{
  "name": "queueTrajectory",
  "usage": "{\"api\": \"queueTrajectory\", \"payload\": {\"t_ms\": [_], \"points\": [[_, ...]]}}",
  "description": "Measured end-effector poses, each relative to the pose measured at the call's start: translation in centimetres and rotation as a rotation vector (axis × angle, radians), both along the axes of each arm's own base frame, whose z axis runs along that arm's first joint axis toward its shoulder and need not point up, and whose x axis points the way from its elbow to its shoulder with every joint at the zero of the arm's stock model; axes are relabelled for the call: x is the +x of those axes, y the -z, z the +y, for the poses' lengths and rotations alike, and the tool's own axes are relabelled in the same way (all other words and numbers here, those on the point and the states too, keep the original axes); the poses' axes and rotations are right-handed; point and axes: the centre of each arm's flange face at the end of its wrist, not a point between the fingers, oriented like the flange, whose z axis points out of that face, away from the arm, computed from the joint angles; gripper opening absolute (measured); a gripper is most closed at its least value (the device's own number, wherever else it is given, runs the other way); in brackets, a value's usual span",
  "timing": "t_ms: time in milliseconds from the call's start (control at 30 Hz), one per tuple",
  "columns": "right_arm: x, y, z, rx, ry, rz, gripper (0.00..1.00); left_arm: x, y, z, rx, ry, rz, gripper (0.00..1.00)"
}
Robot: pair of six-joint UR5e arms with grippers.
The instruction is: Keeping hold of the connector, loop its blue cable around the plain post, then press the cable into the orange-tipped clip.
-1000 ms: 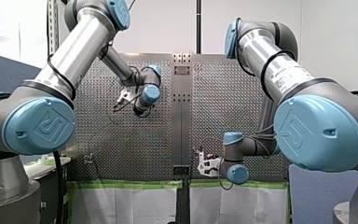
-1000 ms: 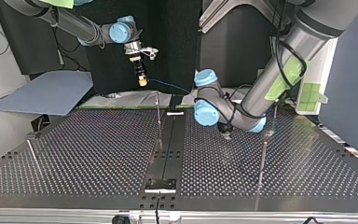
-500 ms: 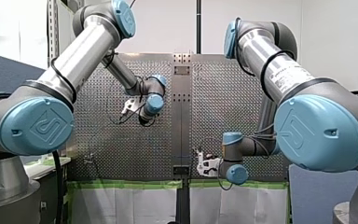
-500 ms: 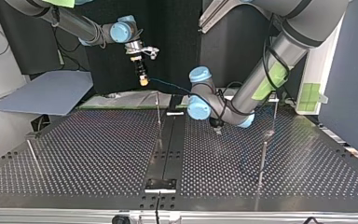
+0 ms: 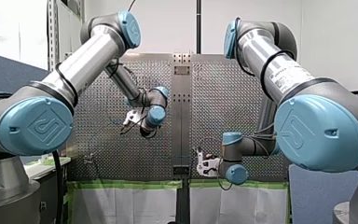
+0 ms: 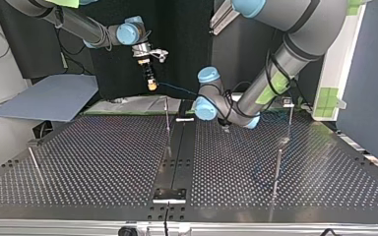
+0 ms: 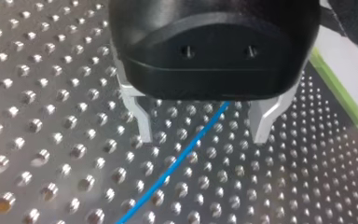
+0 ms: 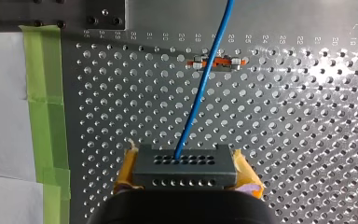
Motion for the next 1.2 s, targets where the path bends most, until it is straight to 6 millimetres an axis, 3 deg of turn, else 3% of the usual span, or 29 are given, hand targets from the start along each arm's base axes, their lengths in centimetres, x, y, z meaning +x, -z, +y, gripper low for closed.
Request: {"api": "queueTrajectory", "payload": {"t_ms": [167,500,1067,1200], "points": [[0.0,0.0,0.0,0.000,0.000,0.000,0.00,-0.2,1.0,-0.5,-0.001,0.020,0.013,0.99],[0.0,0.0,0.0,0.001,-0.001,0.003,0.00,-2.0,5.2,-2.1,0.010,0.060,0.070,0.99],[0.7,0.0,0.5,-0.005,-0.019,0.010,0.00,-3.9,6.8,-4.0,-0.036,0.142,0.084,0.99],[0.8,0.0,0.6,-0.006,-0.021,0.010,0.00,-4.2,8.1,-4.1,-0.038,0.156,0.111,0.99]]}}
